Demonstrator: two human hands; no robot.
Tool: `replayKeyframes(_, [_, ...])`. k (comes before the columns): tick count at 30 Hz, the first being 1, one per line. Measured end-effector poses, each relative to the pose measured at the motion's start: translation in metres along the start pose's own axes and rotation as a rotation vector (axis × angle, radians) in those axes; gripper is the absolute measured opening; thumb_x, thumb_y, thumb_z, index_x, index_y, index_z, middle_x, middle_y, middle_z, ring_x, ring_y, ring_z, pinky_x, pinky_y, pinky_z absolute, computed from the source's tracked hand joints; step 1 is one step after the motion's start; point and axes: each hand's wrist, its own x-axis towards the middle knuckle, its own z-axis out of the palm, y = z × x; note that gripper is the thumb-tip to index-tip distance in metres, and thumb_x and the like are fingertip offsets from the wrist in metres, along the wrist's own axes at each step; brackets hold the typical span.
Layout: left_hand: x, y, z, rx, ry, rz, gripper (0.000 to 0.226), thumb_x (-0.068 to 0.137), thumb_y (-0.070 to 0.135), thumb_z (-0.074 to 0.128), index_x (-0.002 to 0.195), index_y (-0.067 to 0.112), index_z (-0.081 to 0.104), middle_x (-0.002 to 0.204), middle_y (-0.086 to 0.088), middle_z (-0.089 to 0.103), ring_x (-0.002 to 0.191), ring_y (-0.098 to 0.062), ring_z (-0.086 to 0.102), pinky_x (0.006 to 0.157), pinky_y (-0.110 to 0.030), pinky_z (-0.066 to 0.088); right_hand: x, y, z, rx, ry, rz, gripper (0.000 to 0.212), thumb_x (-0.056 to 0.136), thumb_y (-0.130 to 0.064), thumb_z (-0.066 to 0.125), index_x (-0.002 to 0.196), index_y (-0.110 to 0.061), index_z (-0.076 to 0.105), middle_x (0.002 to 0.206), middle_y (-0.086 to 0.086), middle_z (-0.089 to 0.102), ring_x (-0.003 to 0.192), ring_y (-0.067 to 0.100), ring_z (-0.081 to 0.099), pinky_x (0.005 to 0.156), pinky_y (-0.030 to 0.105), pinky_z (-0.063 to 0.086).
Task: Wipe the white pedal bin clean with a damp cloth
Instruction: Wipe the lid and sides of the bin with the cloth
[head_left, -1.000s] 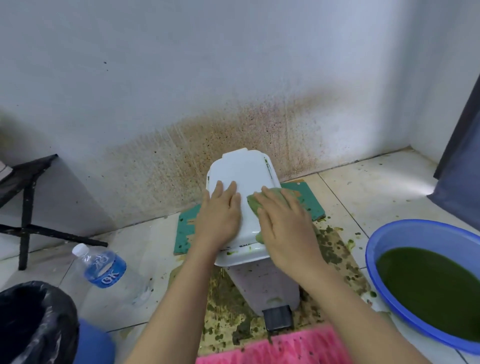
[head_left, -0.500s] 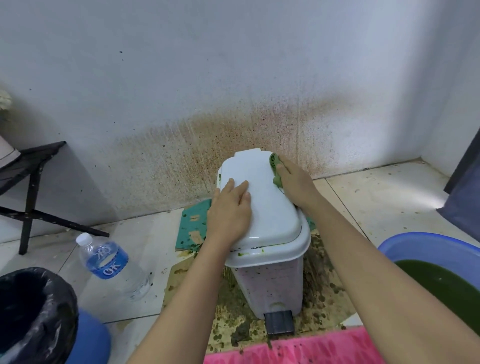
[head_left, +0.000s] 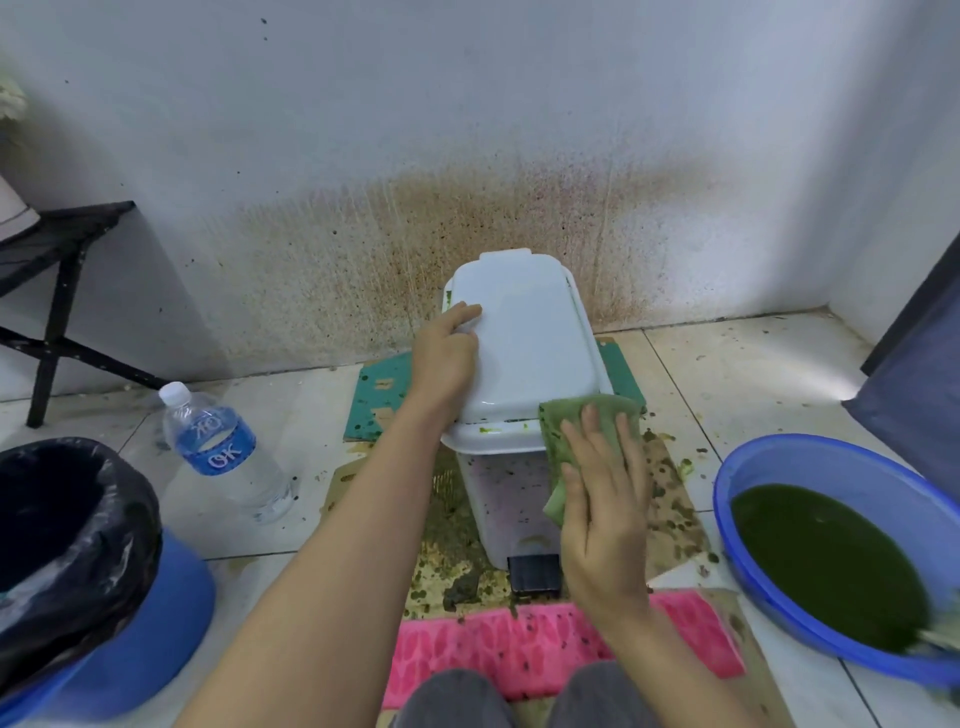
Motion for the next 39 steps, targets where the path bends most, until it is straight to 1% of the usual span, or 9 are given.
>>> replayKeyframes(3, [0.001,-0.003,0.000,-0.007,0.013,0.008,0.050,0.092,-0.007,0.041,0.134,0.010,0.062,0.152,-0.003,0.047,0.143,-0.020,0.037,0.117,-0.040,0.032,-0.006,-0.001,0.007,-0.206,-0.009,-0.110,0.036,0.102,-0.016,0.041,0.134,-0.011,0.057,0.142,0.004,0.054,0.141,0.030,0.034,0.109,0.057,0.034])
replayKeyframes(10, [0.007,-0.007,0.000,0.007,-0.015,0.016,0.052,0.092,-0.008,0.036,0.131,0.011,0.064,0.155,-0.001,0.043,0.145,-0.023,0.035,0.119,-0.048,0.030,0.007,-0.017,0.029,-0.443,0.016,-0.316,0.049,0.109,-0.027,0.022,0.124,-0.017,0.068,0.131,-0.002,0.064,0.130,0.025,0.046,0.101,0.048,0.037])
replayKeyframes(17, [0.013,-0.011,-0.003,-0.008,-0.069,0.017,0.046,0.099,-0.005,0.035,0.132,0.009,0.064,0.159,0.000,0.037,0.148,-0.023,0.030,0.119,-0.038,0.029,0.016,-0.004,0.018,-0.544,-0.115,-0.537,0.044,0.105,-0.017,0.027,0.138,-0.021,0.056,0.143,-0.004,0.054,0.136,0.024,0.040,0.105,0.047,0.032])
replayKeyframes(22, [0.011,-0.018,-0.014,-0.027,-0.183,0.073,0.038,0.104,0.003,0.041,0.138,0.007,0.058,0.163,0.001,0.030,0.150,-0.018,0.025,0.117,-0.031,0.025,0.008,0.019,-0.002,-0.403,-0.095,-0.298,0.059,0.092,-0.011,0.042,0.148,-0.027,0.036,0.154,-0.008,0.038,0.148,0.020,0.023,0.116,0.045,0.019])
replayKeyframes(25, [-0.008,-0.024,-0.015,-0.125,-0.118,0.103,0.033,0.103,0.013,0.051,0.135,0.011,0.061,0.160,0.002,0.034,0.148,-0.012,0.030,0.116,-0.030,0.029,0.007,0.016,0.007,-0.286,-0.086,-0.181,0.056,0.096,-0.012,0.044,0.148,-0.028,0.035,0.157,-0.006,0.032,0.150,0.023,0.015,0.119,0.047,0.017])
replayKeyframes(28, [-0.042,-0.049,-0.012,-0.205,-0.040,0.174,0.038,0.100,0.039,0.056,0.138,0.033,0.058,0.161,0.013,0.032,0.146,-0.002,0.029,0.118,-0.032,0.031,0.011,0.014,0.020,-0.173,-0.028,-0.134,0.048,0.099,-0.016,0.046,0.147,-0.022,0.040,0.158,-0.002,0.031,0.150,0.030,0.012,0.121,0.047,0.016])
replayKeyframes(32, [-0.054,-0.065,-0.010,-0.178,-0.083,0.268,0.059,0.083,0.069,0.054,0.140,0.059,0.042,0.162,0.026,0.018,0.147,0.008,0.017,0.112,-0.019,0.026,0.027,0.018,0.030,-0.171,0.028,-0.197,0.045,0.100,-0.018,0.046,0.145,-0.020,0.042,0.155,-0.001,0.034,0.149,0.033,0.014,0.122,0.041,0.014])
replayKeyframes(35, [-0.029,-0.057,-0.010,-0.121,-0.117,0.296,0.069,0.080,0.068,0.058,0.145,0.055,0.037,0.164,0.024,0.015,0.148,0.005,0.015,0.116,-0.029,0.026,0.057,0.022,0.034,-0.173,0.042,-0.203,0.043,0.101,-0.018,0.045,0.144,-0.018,0.045,0.153,0.001,0.037,0.148,0.034,0.017,0.121,0.045,0.017])
replayKeyframes(39, [0.020,-0.033,-0.005,-0.136,-0.133,0.313,0.062,0.085,0.056,0.061,0.144,0.044,0.045,0.161,0.018,0.024,0.146,-0.003,0.027,0.117,-0.034,0.032,0.114,0.026,0.046,-0.154,0.040,-0.160,0.041,0.102,-0.023,0.040,0.141,-0.015,0.050,0.151,0.003,0.042,0.146,0.033,0.021,0.118,0.049,0.022])
